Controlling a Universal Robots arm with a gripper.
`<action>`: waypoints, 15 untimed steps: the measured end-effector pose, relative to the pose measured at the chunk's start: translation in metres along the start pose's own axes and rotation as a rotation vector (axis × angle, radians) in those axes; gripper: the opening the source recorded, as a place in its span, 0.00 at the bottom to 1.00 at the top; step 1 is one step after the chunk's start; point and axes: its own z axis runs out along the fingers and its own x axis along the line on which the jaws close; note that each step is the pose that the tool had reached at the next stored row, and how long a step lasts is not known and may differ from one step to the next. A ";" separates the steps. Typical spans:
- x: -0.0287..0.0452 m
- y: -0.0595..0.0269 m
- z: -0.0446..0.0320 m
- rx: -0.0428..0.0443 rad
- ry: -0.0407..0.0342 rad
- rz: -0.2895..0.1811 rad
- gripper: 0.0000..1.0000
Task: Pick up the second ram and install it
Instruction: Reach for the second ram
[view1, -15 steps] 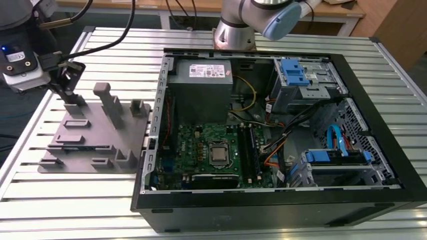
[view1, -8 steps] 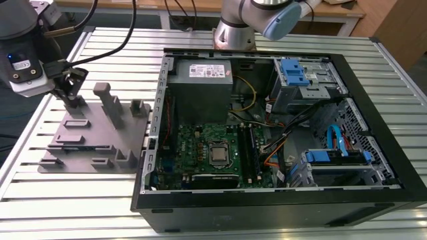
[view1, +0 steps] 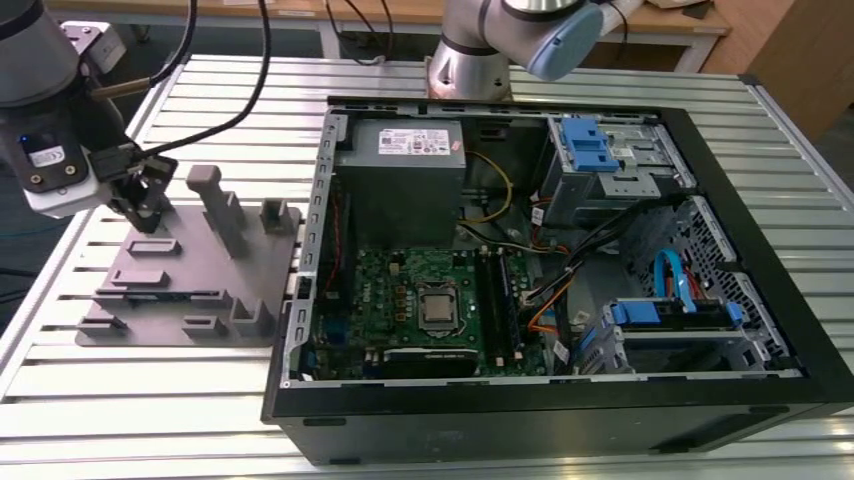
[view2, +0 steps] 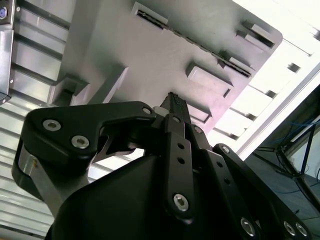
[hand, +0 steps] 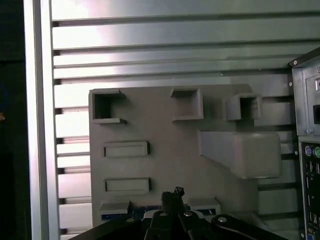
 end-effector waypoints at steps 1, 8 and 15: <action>-0.0001 -0.0016 0.0017 0.0000 -0.0001 0.000 0.07; -0.0002 -0.0078 0.0123 -0.0001 -0.0001 0.000 0.07; -0.0001 -0.0114 0.0221 0.0000 -0.0001 0.000 0.07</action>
